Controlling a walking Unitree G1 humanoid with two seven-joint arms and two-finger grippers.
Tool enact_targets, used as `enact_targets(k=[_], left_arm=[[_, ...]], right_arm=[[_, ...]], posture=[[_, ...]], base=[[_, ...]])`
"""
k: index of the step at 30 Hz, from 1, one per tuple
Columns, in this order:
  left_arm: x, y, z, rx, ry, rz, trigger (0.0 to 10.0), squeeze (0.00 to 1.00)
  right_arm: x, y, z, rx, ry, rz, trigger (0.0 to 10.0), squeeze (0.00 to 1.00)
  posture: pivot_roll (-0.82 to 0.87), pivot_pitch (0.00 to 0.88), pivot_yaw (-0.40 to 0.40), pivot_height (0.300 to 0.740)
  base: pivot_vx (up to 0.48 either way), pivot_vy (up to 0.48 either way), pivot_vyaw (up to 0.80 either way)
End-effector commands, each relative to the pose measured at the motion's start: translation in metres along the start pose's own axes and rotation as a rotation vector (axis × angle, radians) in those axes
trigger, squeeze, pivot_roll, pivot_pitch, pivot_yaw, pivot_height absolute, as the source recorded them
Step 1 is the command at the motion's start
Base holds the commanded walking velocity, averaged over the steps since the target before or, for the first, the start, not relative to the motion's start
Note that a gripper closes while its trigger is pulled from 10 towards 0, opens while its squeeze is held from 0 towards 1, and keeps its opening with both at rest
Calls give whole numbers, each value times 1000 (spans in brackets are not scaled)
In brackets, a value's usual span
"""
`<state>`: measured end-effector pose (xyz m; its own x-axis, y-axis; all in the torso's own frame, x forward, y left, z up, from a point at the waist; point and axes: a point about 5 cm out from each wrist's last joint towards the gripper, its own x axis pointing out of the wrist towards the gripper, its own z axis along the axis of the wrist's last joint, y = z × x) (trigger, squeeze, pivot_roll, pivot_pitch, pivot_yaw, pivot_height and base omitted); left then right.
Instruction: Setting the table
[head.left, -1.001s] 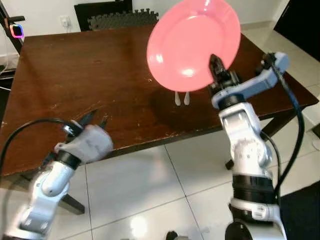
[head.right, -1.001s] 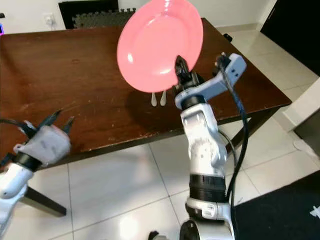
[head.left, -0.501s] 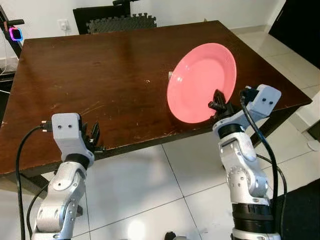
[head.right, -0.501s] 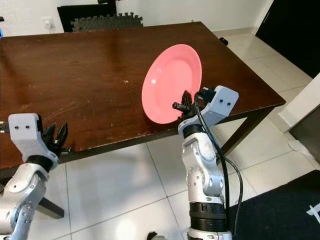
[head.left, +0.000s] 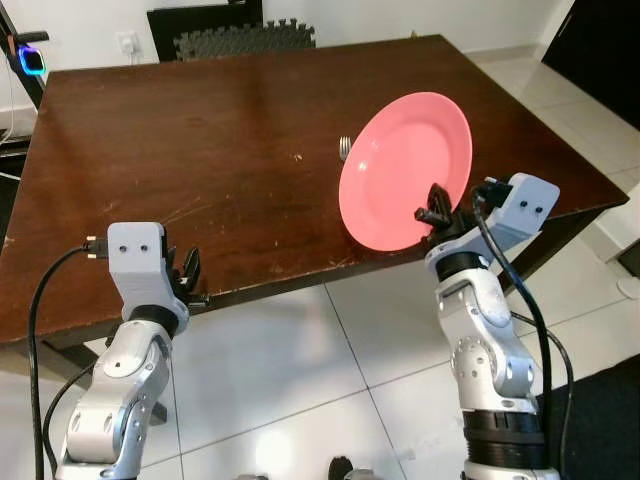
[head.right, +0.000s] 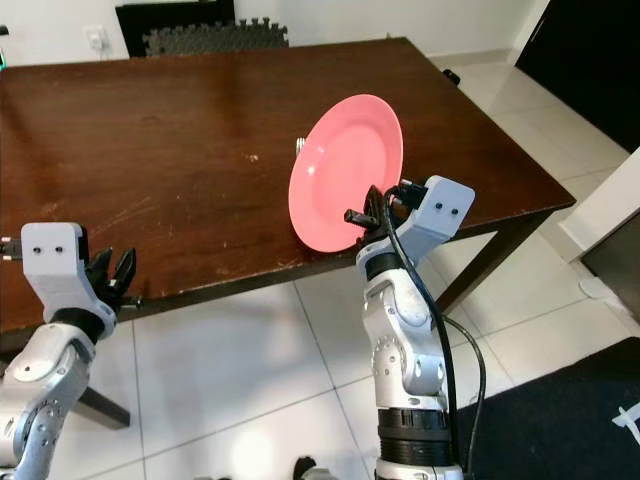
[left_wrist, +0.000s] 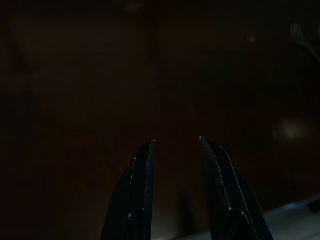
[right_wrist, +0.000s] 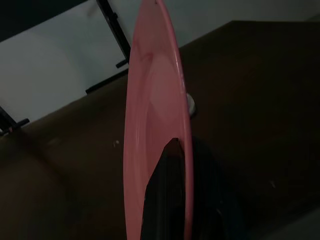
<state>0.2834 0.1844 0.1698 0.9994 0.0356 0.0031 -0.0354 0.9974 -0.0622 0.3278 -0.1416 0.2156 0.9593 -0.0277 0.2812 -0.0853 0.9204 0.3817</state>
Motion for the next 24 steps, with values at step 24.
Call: enact_targets(k=[24], left_arm=[[0,5,-1,18,32,20,10000,0]], right_arm=[[-3,-2,-9,-2,10,-3,10000,0]], posture=[[89,126,43,740]], base=[[-479,0,0]])
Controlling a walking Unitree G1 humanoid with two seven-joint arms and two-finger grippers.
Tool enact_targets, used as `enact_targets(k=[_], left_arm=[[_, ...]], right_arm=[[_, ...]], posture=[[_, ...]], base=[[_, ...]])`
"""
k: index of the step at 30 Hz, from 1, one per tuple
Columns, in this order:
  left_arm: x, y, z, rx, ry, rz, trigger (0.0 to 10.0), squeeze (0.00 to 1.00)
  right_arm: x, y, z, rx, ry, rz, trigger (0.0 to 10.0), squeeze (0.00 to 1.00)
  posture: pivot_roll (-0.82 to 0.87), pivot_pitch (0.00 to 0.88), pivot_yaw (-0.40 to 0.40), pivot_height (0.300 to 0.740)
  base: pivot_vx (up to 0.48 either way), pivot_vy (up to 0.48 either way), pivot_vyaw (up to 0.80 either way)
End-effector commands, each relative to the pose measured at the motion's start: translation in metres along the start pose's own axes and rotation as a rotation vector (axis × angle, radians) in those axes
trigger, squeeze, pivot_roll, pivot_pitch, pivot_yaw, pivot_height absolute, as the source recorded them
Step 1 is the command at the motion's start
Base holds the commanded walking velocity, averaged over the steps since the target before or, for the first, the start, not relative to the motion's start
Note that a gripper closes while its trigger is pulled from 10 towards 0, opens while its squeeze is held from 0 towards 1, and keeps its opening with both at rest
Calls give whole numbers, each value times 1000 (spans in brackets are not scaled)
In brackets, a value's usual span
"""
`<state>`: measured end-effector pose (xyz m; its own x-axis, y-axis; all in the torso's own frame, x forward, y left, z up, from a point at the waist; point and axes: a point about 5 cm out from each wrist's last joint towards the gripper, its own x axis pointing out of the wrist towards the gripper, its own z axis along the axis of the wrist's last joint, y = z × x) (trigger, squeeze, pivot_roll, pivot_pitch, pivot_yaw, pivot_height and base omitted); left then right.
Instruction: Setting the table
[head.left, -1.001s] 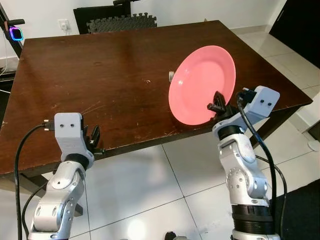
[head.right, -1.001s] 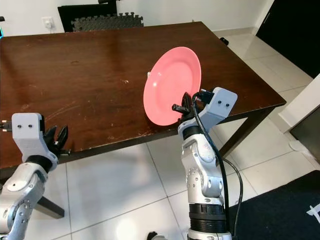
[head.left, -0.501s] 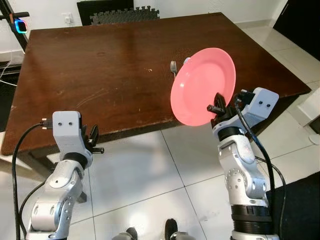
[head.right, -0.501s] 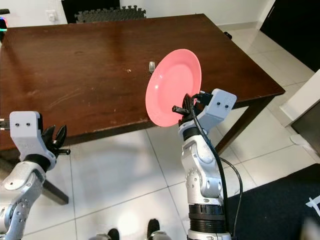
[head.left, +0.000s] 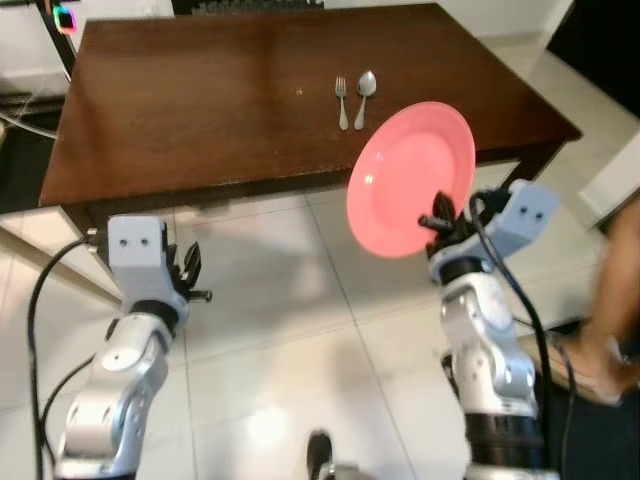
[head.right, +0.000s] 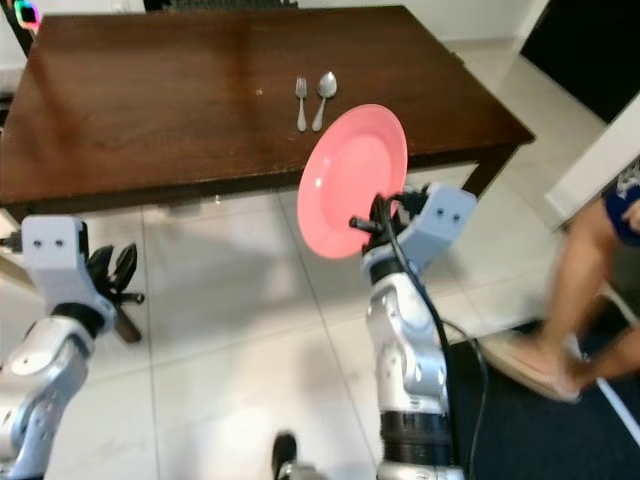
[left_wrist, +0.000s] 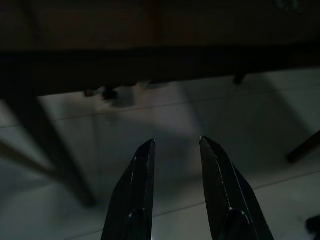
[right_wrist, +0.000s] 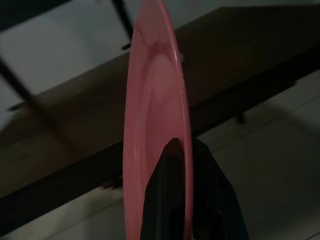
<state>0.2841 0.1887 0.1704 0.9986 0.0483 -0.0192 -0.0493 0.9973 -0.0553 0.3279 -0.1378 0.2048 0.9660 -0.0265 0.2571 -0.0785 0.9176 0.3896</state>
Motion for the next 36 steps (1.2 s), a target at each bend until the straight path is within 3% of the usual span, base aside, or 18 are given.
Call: enact_targets(k=[1,24,36], left_arm=[[-1,1,-2,11,11,6,10000,0],[3,2,-4,5,38,25,10000,0],[2,3,-4,7,41,32,10000,0]], right_arm=[[0,-1,2,-8,-14,7,10000,0],[0,0,-1,-3,0,15,10000,0],[0,0,-4,-23,19,15,10000,0]], posture=[[89,126,43,740],[90,124,51,740],[93,122,52,740]], base=[[-476,0,0],[-38,0,0],[0,0,747]])
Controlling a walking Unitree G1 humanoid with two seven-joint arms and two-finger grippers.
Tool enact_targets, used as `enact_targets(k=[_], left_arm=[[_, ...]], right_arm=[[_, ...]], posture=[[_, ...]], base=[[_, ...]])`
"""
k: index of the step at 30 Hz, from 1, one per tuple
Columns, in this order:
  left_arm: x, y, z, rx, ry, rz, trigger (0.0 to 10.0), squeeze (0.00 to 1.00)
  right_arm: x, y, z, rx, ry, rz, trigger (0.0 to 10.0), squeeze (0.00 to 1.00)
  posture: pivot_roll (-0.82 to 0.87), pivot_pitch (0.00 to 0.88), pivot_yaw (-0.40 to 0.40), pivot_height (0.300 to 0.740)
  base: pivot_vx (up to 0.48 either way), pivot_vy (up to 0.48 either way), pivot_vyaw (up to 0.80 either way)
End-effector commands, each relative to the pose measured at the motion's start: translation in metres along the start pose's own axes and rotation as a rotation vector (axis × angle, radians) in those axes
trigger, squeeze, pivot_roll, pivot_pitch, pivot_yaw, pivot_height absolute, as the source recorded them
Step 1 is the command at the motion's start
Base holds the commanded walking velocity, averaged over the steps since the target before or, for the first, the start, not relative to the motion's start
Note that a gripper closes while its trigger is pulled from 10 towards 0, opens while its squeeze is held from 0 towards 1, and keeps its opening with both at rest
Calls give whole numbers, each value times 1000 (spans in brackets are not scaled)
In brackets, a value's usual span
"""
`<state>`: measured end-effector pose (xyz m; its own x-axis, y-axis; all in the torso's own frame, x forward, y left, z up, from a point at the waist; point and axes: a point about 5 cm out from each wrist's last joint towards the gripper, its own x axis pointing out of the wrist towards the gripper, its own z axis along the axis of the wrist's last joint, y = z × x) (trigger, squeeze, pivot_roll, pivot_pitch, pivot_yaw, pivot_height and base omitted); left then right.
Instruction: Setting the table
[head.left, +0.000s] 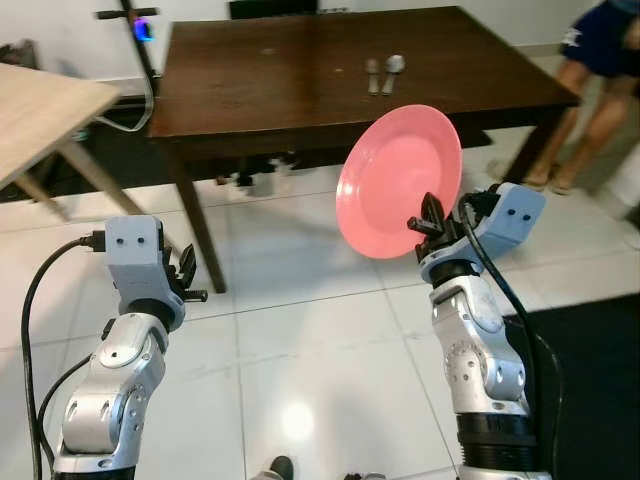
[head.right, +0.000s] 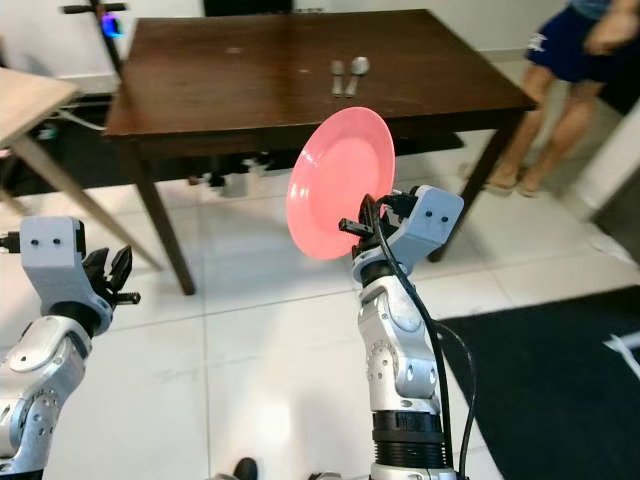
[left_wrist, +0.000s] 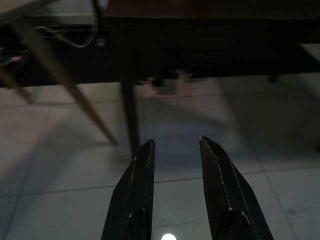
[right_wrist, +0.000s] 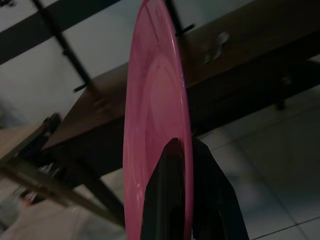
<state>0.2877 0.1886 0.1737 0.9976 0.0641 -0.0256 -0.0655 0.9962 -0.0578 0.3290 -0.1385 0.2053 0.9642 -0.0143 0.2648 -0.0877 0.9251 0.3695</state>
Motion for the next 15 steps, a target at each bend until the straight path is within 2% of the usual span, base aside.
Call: enact_targets(k=[1,15], left_arm=[[-1,3,-7,11,36,16,10000,0],[-2,2,-8,10,44,17,10000,0]], right_arm=[[-1,0,-5,-5,23,-1,10000,0],[-2,-1,-5,-7,26,-5,10000,0]], posture=[[93,122,52,740],[92,131,52,740]], base=[[0,0,800],[0,0,800]])
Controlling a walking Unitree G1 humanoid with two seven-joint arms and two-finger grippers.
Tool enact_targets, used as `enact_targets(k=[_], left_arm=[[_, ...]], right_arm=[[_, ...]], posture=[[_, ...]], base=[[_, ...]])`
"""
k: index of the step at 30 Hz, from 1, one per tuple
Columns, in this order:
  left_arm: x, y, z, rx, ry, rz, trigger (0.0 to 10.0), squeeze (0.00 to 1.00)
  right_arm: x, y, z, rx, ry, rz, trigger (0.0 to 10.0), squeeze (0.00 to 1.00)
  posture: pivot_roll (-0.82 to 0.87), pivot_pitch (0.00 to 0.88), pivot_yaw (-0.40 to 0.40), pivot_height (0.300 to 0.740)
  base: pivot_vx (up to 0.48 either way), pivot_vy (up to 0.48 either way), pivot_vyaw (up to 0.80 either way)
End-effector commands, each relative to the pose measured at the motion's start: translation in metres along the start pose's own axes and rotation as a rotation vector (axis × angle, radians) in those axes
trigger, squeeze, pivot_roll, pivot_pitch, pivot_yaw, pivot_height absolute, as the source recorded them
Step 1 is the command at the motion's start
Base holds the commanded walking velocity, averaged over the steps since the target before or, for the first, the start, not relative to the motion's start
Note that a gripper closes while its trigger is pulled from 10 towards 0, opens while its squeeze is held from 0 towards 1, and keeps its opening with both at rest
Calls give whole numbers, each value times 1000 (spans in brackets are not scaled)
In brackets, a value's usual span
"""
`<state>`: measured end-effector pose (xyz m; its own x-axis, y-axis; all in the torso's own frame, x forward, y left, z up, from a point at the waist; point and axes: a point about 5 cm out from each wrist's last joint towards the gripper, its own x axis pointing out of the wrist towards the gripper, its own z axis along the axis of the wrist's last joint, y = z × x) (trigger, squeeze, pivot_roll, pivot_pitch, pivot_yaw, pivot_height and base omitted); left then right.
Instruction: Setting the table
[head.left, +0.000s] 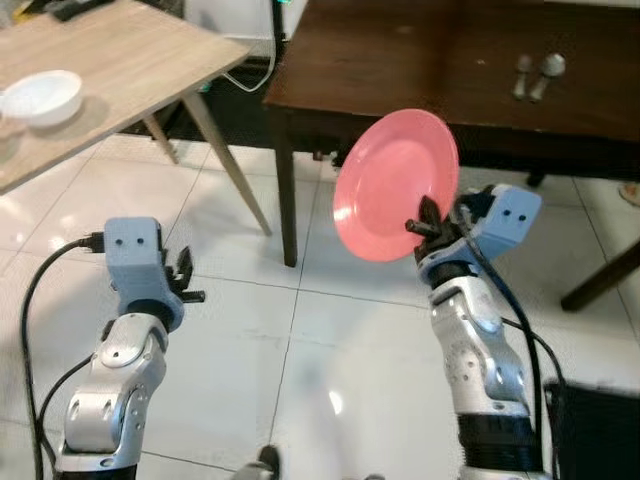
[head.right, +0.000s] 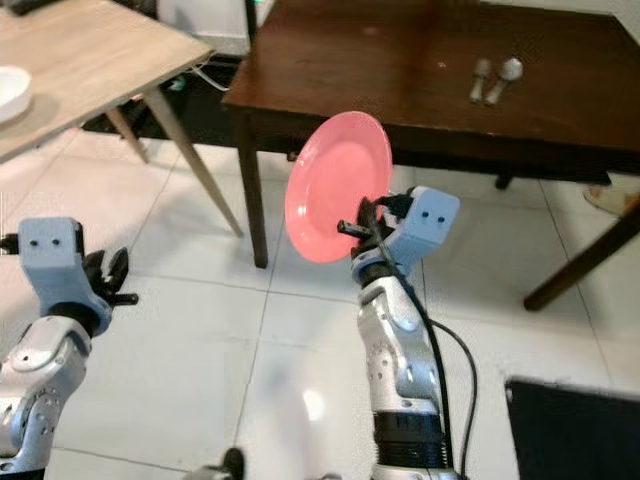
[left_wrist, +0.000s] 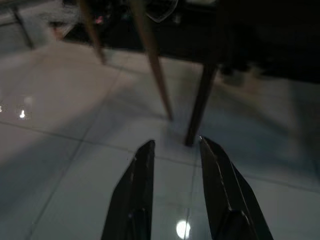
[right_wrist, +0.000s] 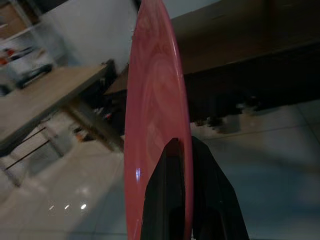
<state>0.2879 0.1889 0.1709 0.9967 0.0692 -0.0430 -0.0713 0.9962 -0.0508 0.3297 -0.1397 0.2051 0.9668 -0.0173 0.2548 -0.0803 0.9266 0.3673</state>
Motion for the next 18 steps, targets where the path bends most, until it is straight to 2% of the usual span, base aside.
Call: enact_targets(k=[1,18], left_arm=[[-2,2,-6,3,27,10,10000,0],[-2,6,-6,0,32,40,10000,0]], right_arm=[[-3,1,-5,-3,18,2,10000,0],[-3,2,-6,1,19,11,10000,0]], posture=[[92,131,52,740],[94,135,50,740]], base=[[0,0,800],[0,0,800]])
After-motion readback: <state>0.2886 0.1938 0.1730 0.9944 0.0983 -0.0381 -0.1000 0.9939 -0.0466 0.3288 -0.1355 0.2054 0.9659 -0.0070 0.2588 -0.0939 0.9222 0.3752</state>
